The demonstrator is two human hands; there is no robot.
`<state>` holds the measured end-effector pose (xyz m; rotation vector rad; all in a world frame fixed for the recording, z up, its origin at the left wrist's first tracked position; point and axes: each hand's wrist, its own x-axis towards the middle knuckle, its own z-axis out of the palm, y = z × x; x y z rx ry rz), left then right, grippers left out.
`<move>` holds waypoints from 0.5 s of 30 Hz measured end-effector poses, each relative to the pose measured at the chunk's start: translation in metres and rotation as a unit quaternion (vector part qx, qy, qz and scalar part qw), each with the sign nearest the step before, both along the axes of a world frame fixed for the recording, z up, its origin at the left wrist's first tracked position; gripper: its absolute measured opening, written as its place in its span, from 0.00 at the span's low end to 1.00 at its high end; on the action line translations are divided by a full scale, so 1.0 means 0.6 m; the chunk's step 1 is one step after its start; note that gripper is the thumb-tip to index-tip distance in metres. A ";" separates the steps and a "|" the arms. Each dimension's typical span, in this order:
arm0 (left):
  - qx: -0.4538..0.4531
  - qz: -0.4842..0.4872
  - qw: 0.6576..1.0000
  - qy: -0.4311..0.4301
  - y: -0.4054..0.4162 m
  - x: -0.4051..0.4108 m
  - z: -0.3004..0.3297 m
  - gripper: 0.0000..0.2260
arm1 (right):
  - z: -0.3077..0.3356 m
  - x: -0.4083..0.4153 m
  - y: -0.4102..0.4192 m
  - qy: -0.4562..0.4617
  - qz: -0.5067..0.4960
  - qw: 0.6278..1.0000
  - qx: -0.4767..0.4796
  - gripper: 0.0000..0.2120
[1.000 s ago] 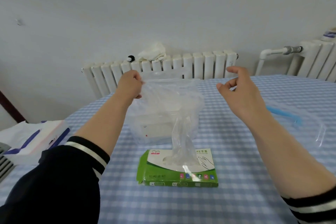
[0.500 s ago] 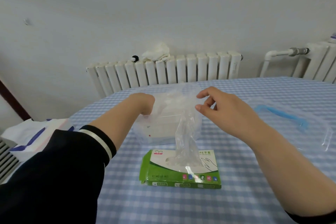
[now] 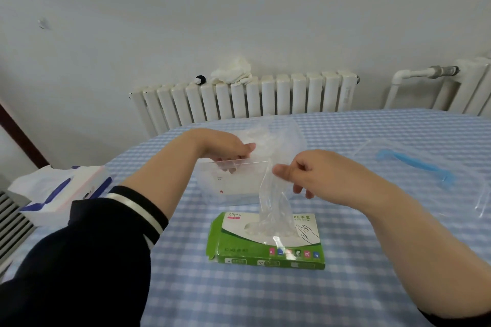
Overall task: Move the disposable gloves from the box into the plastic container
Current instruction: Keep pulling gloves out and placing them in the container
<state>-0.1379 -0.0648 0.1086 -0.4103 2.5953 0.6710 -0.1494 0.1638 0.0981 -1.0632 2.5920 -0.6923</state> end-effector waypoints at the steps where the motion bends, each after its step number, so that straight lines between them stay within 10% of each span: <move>1: 0.014 0.014 1.000 -0.001 -0.004 -0.001 -0.006 0.24 | -0.006 0.003 -0.005 0.001 0.016 1.000 0.016 0.44; 4: 0.087 0.079 0.990 0.083 -0.015 -0.001 -0.013 0.25 | -0.029 0.009 -0.017 0.010 0.041 0.998 0.042 0.28; 8: -0.082 0.046 0.930 0.356 -0.001 0.022 -0.003 0.22 | -0.040 0.009 -0.028 -0.006 0.061 0.998 -0.032 0.12; 12: 0.246 0.052 0.850 0.463 0.055 0.087 -0.007 0.19 | -0.036 0.005 -0.032 -0.062 0.073 0.991 -0.093 0.09; 15: 0.271 0.071 0.839 0.467 0.092 0.130 -0.104 0.18 | -0.037 -0.001 -0.029 -0.075 0.077 0.988 -0.107 0.10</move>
